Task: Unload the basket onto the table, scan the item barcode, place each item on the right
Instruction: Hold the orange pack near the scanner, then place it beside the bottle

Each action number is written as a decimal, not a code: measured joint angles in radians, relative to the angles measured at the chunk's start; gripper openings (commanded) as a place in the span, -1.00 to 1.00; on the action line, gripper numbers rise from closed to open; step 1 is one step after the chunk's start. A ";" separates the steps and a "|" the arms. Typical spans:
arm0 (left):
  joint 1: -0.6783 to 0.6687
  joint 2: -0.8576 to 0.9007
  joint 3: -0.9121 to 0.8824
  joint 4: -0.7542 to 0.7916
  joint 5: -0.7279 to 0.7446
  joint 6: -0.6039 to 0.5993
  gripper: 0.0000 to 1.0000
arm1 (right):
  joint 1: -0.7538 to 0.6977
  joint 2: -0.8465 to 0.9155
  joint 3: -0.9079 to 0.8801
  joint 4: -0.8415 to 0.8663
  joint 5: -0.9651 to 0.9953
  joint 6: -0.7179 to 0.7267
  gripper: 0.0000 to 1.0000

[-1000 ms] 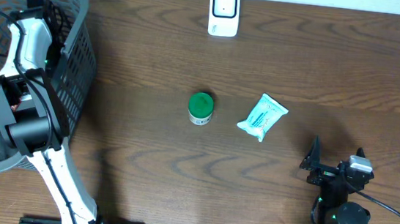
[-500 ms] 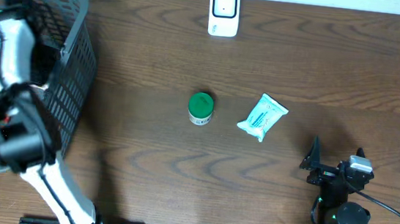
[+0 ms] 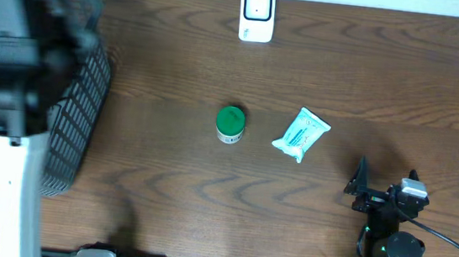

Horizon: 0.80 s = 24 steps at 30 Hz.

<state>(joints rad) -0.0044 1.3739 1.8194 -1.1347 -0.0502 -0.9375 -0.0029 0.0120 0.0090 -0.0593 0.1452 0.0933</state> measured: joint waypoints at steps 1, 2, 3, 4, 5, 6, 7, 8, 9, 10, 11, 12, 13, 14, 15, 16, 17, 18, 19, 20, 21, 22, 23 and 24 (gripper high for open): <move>-0.066 0.013 0.000 0.013 0.000 0.000 -0.44 | 0.000 0.000 0.000 0.000 0.000 0.000 0.99; -0.138 0.034 0.000 0.034 0.002 0.000 -0.44 | 0.000 0.000 0.000 0.000 0.000 0.000 0.99; -0.197 0.060 0.000 0.054 0.002 0.000 -0.43 | 0.000 0.000 0.000 0.000 0.000 0.000 0.99; -0.264 0.099 0.000 0.081 0.009 0.000 -0.42 | 0.000 0.000 0.000 0.000 0.000 0.000 0.98; -0.324 0.144 0.000 0.111 0.014 0.002 -0.40 | 0.000 0.000 0.000 0.000 0.000 0.000 0.99; -0.369 0.185 0.000 0.145 0.014 0.004 -0.39 | 0.000 0.000 0.000 0.000 0.000 0.000 0.99; -0.411 0.228 0.000 0.175 0.016 0.009 -0.39 | 0.000 0.000 0.000 0.000 0.000 0.000 0.99; -0.446 0.269 0.000 0.214 0.018 0.018 -0.38 | 0.000 0.000 0.000 0.000 0.000 0.000 0.98; -0.475 0.306 0.000 0.243 0.018 0.024 -0.37 | 0.000 0.000 0.000 0.000 0.000 0.000 0.99; -0.514 0.360 0.000 0.275 0.018 0.033 -0.37 | 0.000 0.000 0.000 0.000 0.000 0.000 0.99; -0.542 0.406 0.000 0.291 0.018 0.041 -0.37 | 0.000 0.000 0.000 0.000 0.000 0.000 0.98; -0.569 0.458 0.000 0.300 0.017 0.046 -0.37 | 0.000 0.000 0.000 0.000 0.000 0.000 0.99; -0.589 0.509 -0.001 0.306 0.018 0.048 -0.37 | 0.000 0.000 0.000 0.000 0.000 0.000 0.98; -0.603 0.555 -0.001 0.307 0.018 0.044 -0.36 | 0.000 0.000 0.000 0.000 0.000 0.000 0.99; -0.612 0.596 -0.001 0.308 0.018 0.037 -0.37 | 0.000 0.000 0.000 0.000 0.000 0.000 0.99; -0.616 0.624 -0.001 0.309 0.018 0.031 -0.37 | 0.000 0.000 0.000 0.000 0.000 0.000 0.99; -0.621 0.668 -0.001 0.309 0.017 0.021 -0.36 | 0.000 0.000 0.000 0.000 0.000 0.000 0.99; -0.623 0.695 -0.001 0.309 0.018 0.016 -0.37 | 0.000 0.000 0.000 0.000 0.000 0.000 0.99; -0.625 0.726 -0.002 0.308 0.018 0.009 -0.36 | 0.000 0.000 0.000 0.000 0.000 0.000 0.98; -0.626 0.754 -0.002 0.308 0.019 0.001 -0.36 | 0.000 0.000 0.000 0.000 0.000 0.000 0.99; -0.628 0.789 -0.002 0.308 0.022 -0.006 -0.37 | 0.000 0.000 0.000 0.000 0.000 0.000 0.99; -0.629 0.806 -0.002 0.308 0.022 -0.009 -0.35 | 0.000 0.000 0.000 0.000 0.000 0.000 0.99; -0.631 0.816 -0.002 0.308 0.023 -0.010 -0.31 | 0.000 0.000 0.000 0.000 0.000 0.000 0.98; -0.633 0.826 -0.002 0.308 0.024 -0.010 -0.25 | 0.000 0.000 0.000 0.000 0.000 0.000 0.99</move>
<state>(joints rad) -0.6376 2.1998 1.8175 -0.8268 -0.0261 -0.9474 -0.0029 0.0120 0.0090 -0.0593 0.1455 0.0933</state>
